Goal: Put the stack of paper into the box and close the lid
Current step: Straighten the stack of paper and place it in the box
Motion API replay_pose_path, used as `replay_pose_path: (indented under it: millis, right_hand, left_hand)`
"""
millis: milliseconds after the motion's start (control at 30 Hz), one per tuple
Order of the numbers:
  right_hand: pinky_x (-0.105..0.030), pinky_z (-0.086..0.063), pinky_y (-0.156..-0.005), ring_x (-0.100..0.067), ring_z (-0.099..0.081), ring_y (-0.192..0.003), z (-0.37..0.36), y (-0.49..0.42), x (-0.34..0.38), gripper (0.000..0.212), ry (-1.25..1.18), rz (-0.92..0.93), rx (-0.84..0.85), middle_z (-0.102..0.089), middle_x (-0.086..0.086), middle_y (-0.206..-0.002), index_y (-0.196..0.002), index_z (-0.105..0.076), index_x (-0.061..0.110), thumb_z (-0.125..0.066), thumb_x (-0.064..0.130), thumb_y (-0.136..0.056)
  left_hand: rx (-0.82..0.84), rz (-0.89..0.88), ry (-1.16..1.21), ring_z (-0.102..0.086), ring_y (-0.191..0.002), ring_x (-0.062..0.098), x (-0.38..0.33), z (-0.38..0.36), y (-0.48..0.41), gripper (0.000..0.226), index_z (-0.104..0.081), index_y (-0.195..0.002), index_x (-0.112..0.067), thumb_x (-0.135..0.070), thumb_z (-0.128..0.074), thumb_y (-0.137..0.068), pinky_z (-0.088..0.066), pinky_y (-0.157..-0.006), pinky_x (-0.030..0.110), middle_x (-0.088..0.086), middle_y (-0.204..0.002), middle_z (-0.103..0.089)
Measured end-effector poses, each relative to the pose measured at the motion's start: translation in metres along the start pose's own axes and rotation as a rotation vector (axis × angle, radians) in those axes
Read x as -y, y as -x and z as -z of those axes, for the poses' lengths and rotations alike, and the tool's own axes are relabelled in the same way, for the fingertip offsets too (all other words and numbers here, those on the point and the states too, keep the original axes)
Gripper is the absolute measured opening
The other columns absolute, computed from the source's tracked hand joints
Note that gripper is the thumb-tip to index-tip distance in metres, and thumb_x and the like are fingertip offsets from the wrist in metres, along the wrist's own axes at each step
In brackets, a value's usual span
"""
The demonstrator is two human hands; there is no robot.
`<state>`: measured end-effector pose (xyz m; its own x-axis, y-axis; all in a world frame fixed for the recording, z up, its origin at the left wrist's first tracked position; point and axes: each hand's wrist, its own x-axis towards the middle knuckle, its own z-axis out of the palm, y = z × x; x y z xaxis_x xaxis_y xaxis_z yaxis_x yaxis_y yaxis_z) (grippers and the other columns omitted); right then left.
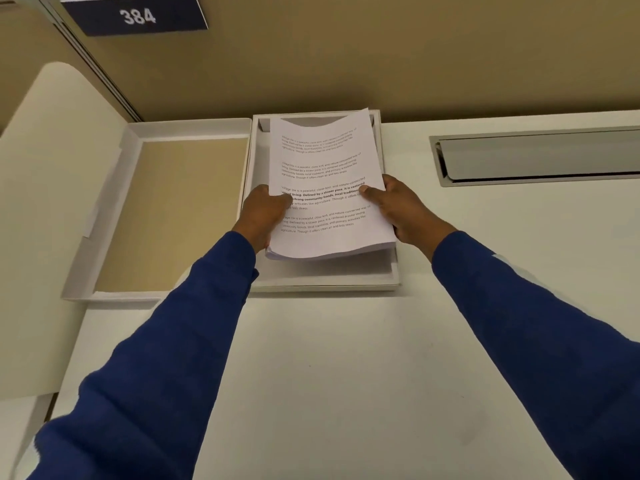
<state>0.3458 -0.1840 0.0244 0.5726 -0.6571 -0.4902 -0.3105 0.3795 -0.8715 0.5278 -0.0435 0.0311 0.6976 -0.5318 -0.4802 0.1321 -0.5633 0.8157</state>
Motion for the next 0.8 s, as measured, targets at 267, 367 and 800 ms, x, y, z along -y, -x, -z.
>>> replay_pose_path:
  millis: [267,367,800]
  right_hand:
    - [-0.047,-0.058,-0.094,-0.029,-0.066,-0.109,-0.031,-0.028,-0.002,0.042,0.319,-0.057,-0.195,-0.065,-0.008,-0.127,-0.134,-0.053,0.008,-0.062,0.03,-0.099]
    - [-0.044,-0.058,-0.093,-0.026,-0.065,-0.103,-0.035,-0.032,-0.007,0.037,0.428,-0.049,-0.227,-0.066,-0.009,-0.117,-0.127,-0.056,0.003,-0.06,0.029,-0.101]
    - [-0.03,-0.049,-0.085,-0.028,-0.059,-0.122,-0.049,-0.018,-0.015,0.08,0.6,0.108,-0.335,-0.055,-0.01,-0.143,-0.153,-0.023,0.006,-0.067,0.037,-0.095]
  left_hand:
    - [-0.068,-0.081,-0.248,-0.06,-0.092,0.02,0.009,-0.006,-0.025,0.028,-0.051,-0.123,-0.009,-0.02,-0.057,-0.098,-0.05,-0.06,0.026,0.003,-0.111,-0.058]
    - [-0.09,-0.11,-0.329,-0.057,-0.091,0.018,0.015,-0.008,-0.03,0.029,-0.05,-0.124,-0.008,-0.019,-0.055,-0.098,-0.043,-0.055,0.021,0.002,-0.111,-0.057]
    - [-0.27,-0.228,-0.579,-0.056,-0.096,0.029,0.032,-0.018,-0.027,0.032,-0.045,-0.125,0.002,-0.004,-0.051,-0.095,-0.04,-0.074,0.029,0.02,-0.125,-0.051]
